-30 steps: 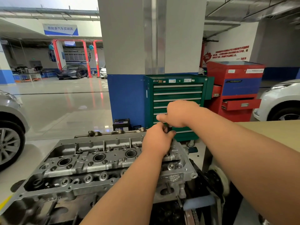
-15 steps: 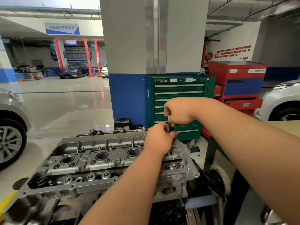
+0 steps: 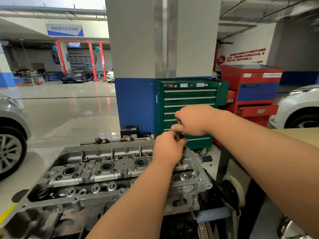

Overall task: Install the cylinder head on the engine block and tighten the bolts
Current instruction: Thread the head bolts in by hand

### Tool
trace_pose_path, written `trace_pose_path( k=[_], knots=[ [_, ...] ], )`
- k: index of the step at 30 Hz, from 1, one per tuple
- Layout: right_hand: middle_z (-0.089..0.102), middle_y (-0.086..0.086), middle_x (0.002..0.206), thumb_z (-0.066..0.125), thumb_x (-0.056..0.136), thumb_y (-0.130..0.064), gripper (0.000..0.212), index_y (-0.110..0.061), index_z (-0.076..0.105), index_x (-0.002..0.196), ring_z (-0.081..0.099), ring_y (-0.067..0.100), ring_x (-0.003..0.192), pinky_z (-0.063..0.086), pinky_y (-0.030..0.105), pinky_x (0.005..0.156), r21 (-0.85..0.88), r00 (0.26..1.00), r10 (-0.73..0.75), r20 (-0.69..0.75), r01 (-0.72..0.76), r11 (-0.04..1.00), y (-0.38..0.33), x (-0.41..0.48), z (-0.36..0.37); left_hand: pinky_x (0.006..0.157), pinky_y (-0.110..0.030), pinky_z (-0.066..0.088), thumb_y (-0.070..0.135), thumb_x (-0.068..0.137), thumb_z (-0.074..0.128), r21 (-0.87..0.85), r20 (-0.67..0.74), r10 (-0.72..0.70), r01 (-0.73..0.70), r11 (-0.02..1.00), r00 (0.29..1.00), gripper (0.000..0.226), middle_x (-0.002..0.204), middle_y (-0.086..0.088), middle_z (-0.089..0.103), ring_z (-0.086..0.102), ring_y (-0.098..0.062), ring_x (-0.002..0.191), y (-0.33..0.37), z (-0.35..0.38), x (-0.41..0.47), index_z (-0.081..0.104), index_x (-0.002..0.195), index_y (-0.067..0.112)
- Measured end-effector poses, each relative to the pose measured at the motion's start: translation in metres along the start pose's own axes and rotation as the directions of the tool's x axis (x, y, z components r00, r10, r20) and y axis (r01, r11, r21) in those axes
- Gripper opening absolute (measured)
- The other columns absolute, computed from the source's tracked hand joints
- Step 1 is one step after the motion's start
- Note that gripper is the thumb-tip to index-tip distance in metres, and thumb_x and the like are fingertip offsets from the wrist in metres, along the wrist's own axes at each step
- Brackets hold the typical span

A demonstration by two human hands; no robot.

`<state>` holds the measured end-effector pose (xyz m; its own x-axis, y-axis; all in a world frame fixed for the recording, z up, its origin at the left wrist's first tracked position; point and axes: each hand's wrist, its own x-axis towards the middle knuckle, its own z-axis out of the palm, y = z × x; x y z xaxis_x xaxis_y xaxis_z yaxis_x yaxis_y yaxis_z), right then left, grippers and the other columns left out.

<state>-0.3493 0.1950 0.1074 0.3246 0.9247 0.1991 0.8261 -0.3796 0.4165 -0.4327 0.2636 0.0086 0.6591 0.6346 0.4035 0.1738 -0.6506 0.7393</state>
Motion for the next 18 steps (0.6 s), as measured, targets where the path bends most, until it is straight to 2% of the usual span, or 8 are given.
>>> trace_pose_path(
  k=[1, 3, 5, 8, 11, 14, 16, 18],
  knots=[
    [0.053, -0.002, 0.082, 0.031, 0.095, -0.059, 0.048, -0.018, 0.057, 0.093, 0.055, 0.021, 0.076, 0.04, 0.033, 0.058, -0.043, 1.0, -0.029, 0.001, 0.029, 0.999, 0.004, -0.001, -0.002, 0.058, -0.028, 0.033, 0.029, 0.088, 0.067, 0.012, 0.014, 0.014, -0.014, 1.0, 1.0, 0.035, 0.06, 0.006, 0.05, 0.05, -0.019, 0.064, -0.001, 0.0, 0.0, 0.044, 0.062, 0.023],
    [0.052, -0.003, 0.07, 0.026, 0.096, -0.06, 0.056, -0.018, 0.057, 0.074, 0.05, 0.017, 0.06, 0.032, 0.029, 0.048, -0.174, 0.996, -0.039, -0.076, 0.025, 0.984, 0.007, -0.003, -0.002, 0.059, -0.028, 0.035, 0.03, 0.091, 0.061, 0.039, 0.048, 0.024, -0.026, 0.999, 0.999, 0.03, 0.062, 0.009, 0.05, 0.053, -0.021, 0.069, 0.0, 0.0, -0.001, 0.045, 0.066, 0.025],
    [0.048, -0.002, 0.062, 0.022, 0.099, -0.056, 0.061, -0.018, 0.049, 0.059, 0.043, 0.015, 0.053, 0.027, 0.027, 0.046, -0.218, 0.988, 0.031, -0.15, -0.063, 0.974, 0.001, -0.002, 0.005, 0.063, -0.029, 0.039, 0.034, 0.089, 0.06, 0.041, 0.065, 0.005, -0.008, 0.999, 0.998, 0.022, 0.066, 0.01, 0.052, 0.058, -0.022, 0.077, 0.001, 0.001, -0.003, 0.047, 0.073, 0.028],
    [0.047, -0.001, 0.064, 0.023, 0.099, -0.055, 0.058, -0.018, 0.045, 0.06, 0.042, 0.016, 0.055, 0.023, 0.029, 0.046, -0.098, 0.971, 0.196, -0.135, -0.209, 0.973, -0.011, 0.002, 0.009, 0.06, -0.03, 0.038, 0.039, 0.081, 0.069, 0.011, 0.015, -0.03, 0.03, 0.999, 0.999, 0.03, 0.069, 0.006, 0.055, 0.057, -0.02, 0.072, 0.004, 0.002, -0.001, 0.046, 0.071, 0.023],
    [0.049, -0.006, 0.073, 0.039, 0.095, -0.054, 0.042, -0.02, 0.053, 0.077, 0.05, 0.017, 0.068, 0.032, 0.03, 0.053, 0.101, 0.995, 0.088, -0.037, -0.084, 0.991, -0.004, 0.003, 0.004, 0.053, -0.028, 0.032, 0.031, 0.083, 0.071, 0.001, -0.007, -0.008, 0.008, 1.0, 1.0, 0.035, 0.062, 0.005, 0.051, 0.048, -0.014, 0.061, 0.002, 0.0, 0.002, 0.044, 0.063, 0.021],
    [0.064, -0.005, 0.087, 0.057, 0.09, -0.039, 0.023, -0.019, 0.064, 0.1, 0.059, 0.015, 0.075, 0.043, 0.028, 0.063, 0.404, 0.993, 0.002, 0.12, -0.051, 0.913, 0.013, -0.002, -0.008, 0.054, -0.028, 0.031, 0.03, 0.087, 0.067, 0.01, 0.03, 0.018, -0.018, 1.0, 0.999, 0.033, 0.058, 0.007, 0.05, 0.046, -0.013, 0.057, -0.001, -0.001, 0.002, 0.047, 0.061, 0.022],
    [0.067, 0.002, 0.071, 0.055, 0.092, -0.041, 0.032, -0.013, 0.066, 0.081, 0.058, 0.017, 0.06, 0.044, 0.027, 0.055, 0.348, 0.993, 0.039, 0.113, -0.076, 0.934, 0.014, -0.003, -0.009, 0.056, -0.027, 0.033, 0.029, 0.089, 0.064, 0.019, 0.068, 0.022, -0.024, 1.0, 0.997, 0.028, 0.059, 0.009, 0.051, 0.051, -0.017, 0.063, 0.0, -0.001, 0.001, 0.049, 0.065, 0.025],
    [0.056, 0.003, 0.064, 0.046, 0.094, -0.051, 0.048, -0.013, 0.054, 0.066, 0.051, 0.018, 0.057, 0.038, 0.03, 0.049, 0.163, 0.987, 0.153, 0.04, -0.157, 0.974, 0.004, 0.0, -0.006, 0.057, -0.028, 0.034, 0.033, 0.087, 0.064, 0.024, 0.086, -0.003, 0.001, 1.0, 0.996, 0.021, 0.064, 0.011, 0.053, 0.056, -0.019, 0.071, 0.003, 0.0, 0.0, 0.049, 0.073, 0.027]
  ],
)
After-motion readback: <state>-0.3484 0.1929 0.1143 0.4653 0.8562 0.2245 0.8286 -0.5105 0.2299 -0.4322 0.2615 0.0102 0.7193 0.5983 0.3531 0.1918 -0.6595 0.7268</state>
